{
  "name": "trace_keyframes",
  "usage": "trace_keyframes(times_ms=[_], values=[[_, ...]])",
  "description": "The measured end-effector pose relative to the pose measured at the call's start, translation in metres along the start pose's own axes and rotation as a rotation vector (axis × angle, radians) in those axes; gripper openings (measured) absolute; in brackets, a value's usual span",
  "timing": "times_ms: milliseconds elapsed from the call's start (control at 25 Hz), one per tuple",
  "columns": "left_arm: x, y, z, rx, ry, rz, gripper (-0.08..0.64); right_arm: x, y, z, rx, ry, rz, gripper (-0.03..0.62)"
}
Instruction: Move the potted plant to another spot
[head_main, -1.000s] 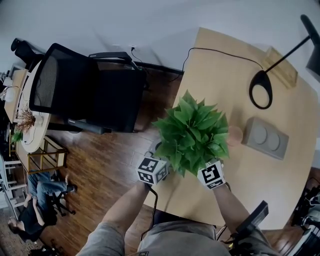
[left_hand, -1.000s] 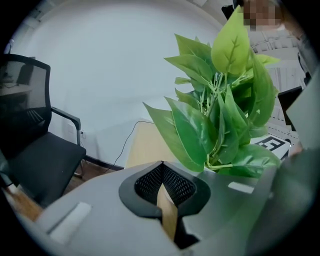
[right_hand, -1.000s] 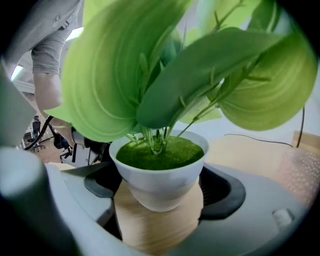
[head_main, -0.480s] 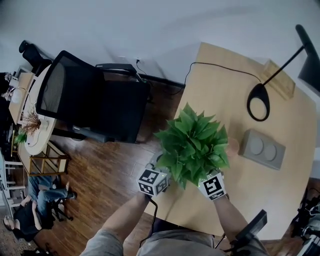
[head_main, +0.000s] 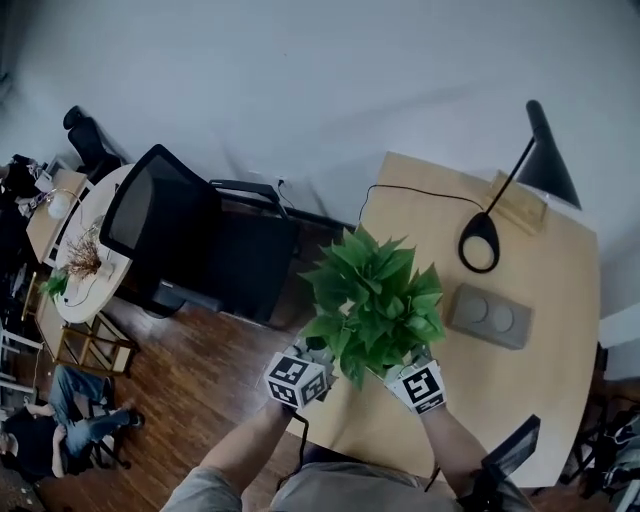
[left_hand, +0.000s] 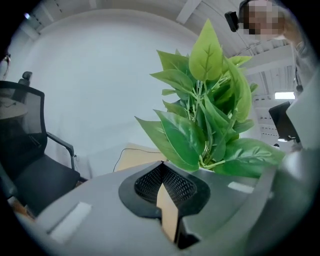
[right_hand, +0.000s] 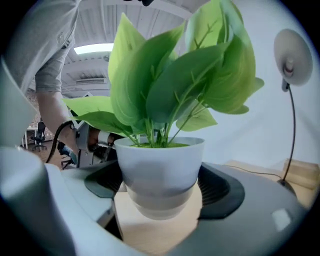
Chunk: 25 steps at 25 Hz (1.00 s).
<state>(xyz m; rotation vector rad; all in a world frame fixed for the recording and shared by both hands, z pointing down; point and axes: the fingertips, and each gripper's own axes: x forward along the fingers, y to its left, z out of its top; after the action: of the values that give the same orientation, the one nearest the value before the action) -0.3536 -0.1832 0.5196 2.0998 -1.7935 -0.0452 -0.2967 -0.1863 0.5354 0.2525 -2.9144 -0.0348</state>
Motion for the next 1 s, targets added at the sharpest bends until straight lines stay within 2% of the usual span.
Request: trace_keyframes(times_ms=[80, 200, 440, 600, 840, 1000], values=[[-0.01, -0.009, 0.017, 0.009, -0.037, -0.042, 0.0, -0.007, 0.005, 0.018, -0.017, -0.017, -0.006, 0.477], [-0.027, -0.025, 0.038, 0.031, -0.081, -0.15, 0.0, -0.02, 0.016, 0.042, -0.037, -0.05, -0.009, 0.477], [-0.056, -0.077, 0.069, 0.159, -0.115, -0.386, 0.104, -0.07, 0.025, 0.069, -0.066, -0.095, -0.052, 0.476], [-0.068, -0.101, 0.08, 0.21, -0.101, -0.505, 0.137, -0.091, 0.036, 0.082, -0.096, -0.102, -0.066, 0.476], [-0.087, -0.128, 0.085, 0.215, -0.048, -0.69, 0.18, -0.115, 0.059, 0.097, -0.095, -0.119, -0.047, 0.476], [-0.107, -0.145, 0.086, 0.196, -0.007, -0.85, 0.212, -0.128, 0.078, 0.103, -0.097, -0.13, -0.03, 0.476]])
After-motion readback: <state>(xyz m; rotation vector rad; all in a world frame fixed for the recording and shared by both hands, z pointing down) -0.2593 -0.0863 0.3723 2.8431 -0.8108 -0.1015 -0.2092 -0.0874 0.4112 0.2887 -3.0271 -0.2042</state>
